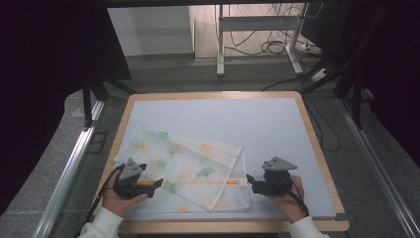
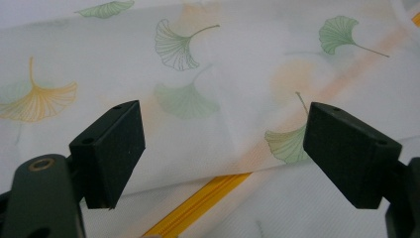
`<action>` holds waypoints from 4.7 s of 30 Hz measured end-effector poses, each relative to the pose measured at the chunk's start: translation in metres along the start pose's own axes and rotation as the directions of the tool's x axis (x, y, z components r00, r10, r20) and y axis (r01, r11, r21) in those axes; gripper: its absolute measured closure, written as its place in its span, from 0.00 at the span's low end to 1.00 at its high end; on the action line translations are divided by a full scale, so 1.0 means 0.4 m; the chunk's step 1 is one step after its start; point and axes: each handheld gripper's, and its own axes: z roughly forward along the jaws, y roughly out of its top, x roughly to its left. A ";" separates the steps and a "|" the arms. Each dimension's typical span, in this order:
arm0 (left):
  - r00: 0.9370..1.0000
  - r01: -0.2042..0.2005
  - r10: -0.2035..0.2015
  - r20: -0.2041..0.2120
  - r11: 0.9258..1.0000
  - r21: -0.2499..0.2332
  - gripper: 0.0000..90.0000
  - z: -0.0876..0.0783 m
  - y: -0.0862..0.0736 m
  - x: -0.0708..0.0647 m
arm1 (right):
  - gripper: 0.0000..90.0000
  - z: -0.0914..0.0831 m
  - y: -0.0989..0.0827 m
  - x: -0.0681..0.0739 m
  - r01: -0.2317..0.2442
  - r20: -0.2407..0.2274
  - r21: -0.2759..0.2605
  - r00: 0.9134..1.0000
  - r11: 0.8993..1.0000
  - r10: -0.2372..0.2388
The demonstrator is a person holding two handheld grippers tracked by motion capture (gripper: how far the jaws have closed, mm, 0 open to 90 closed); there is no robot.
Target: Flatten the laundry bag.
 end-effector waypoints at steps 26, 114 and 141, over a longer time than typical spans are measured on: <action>1.000 0.014 -0.014 -0.013 1.000 -0.011 0.19 0.001 -0.010 0.006 | 0.36 0.024 0.176 0.149 0.153 -0.237 0.003 0.960 0.988 -0.148; 1.000 -0.009 0.009 0.006 1.000 0.020 0.20 0.011 -0.009 -0.001 | 0.98 0.160 0.149 0.298 0.234 -0.394 0.159 0.906 0.959 -0.156; 1.000 -0.012 0.011 0.013 0.999 0.031 0.20 0.015 -0.009 -0.004 | 0.98 0.145 0.177 0.224 0.135 -0.342 0.111 0.935 0.985 -0.090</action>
